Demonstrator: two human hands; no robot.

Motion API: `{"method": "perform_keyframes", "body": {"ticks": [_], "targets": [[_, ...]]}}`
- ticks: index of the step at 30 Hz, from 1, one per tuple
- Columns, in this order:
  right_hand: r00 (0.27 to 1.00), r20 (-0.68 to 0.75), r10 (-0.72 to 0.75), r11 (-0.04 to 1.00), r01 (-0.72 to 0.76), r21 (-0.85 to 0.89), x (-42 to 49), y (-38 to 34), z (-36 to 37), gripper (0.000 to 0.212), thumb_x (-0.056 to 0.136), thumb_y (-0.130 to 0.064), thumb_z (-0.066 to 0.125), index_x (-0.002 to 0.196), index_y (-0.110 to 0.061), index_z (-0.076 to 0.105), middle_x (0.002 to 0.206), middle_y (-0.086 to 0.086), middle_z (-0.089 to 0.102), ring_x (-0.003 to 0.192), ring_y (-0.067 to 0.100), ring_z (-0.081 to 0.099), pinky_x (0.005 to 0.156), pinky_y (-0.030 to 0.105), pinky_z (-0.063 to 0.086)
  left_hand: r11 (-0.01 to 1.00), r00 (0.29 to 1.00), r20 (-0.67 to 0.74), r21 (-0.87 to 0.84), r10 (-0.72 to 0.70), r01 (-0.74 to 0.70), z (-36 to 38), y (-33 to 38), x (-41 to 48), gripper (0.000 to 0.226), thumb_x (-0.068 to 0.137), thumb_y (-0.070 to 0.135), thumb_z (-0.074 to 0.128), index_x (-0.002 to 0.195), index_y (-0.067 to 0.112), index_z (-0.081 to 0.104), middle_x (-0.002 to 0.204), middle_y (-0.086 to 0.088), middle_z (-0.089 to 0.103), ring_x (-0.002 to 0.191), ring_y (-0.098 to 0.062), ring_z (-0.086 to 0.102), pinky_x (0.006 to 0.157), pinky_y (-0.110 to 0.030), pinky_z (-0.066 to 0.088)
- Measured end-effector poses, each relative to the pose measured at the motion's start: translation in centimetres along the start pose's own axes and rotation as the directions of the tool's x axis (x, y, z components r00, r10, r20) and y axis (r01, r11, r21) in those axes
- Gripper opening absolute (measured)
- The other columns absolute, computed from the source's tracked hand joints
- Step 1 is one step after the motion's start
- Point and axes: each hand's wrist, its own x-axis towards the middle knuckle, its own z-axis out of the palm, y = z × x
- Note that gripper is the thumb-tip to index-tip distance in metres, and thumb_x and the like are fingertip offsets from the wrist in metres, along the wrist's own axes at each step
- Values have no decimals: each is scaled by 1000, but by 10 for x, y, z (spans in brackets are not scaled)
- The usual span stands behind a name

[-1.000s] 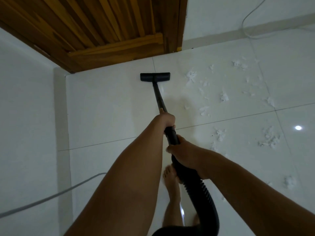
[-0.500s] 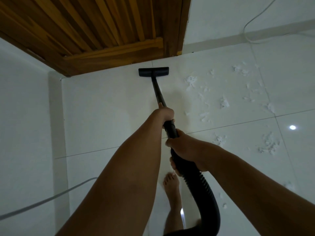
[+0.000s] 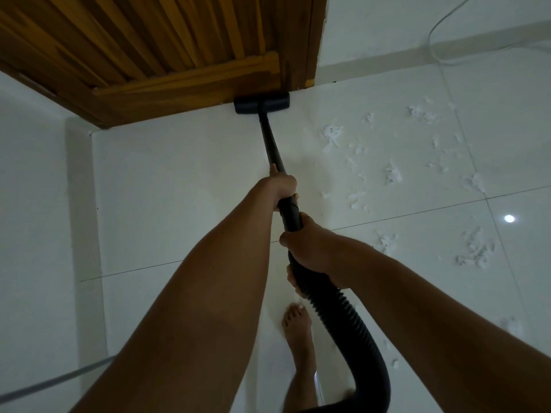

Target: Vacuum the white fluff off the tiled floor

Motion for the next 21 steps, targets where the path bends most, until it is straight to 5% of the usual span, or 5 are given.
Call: {"method": "perform_keyframes", "body": {"ticks": [10, 18, 21], "targets": [[998, 22, 56, 998, -56, 26, -42, 8, 12, 60, 105, -13, 44, 154, -34, 19, 80, 18, 58, 54, 23, 59, 44, 28, 52, 997, 998, 11, -42, -57, 58, 2, -16, -42, 72, 102, 12, 37, 158, 41, 3, 87, -10, 58, 68, -14, 57, 82, -32, 57], [998, -21, 55, 997, -56, -47, -68, 55, 16, 66, 103, -13, 47, 158, -32, 16, 82, 16, 60, 46, 20, 59, 40, 25, 50, 995, 994, 57, -39, -92, 95, 27, -54, -86, 71, 102, 12, 37, 158, 39, 3, 83, -9, 57, 64, -13, 56, 49, -27, 53], [998, -38, 50, 997, -52, -64, -76, 80, 16, 66, 104, -12, 47, 159, -30, 15, 82, 15, 59, 46, 19, 58, 36, 21, 47, 995, 994, 51, -29, -92, 94, 42, -75, -96, 70, 102, 12, 38, 158, 38, 5, 83, -10, 58, 64, -14, 57, 50, -28, 53]]}}
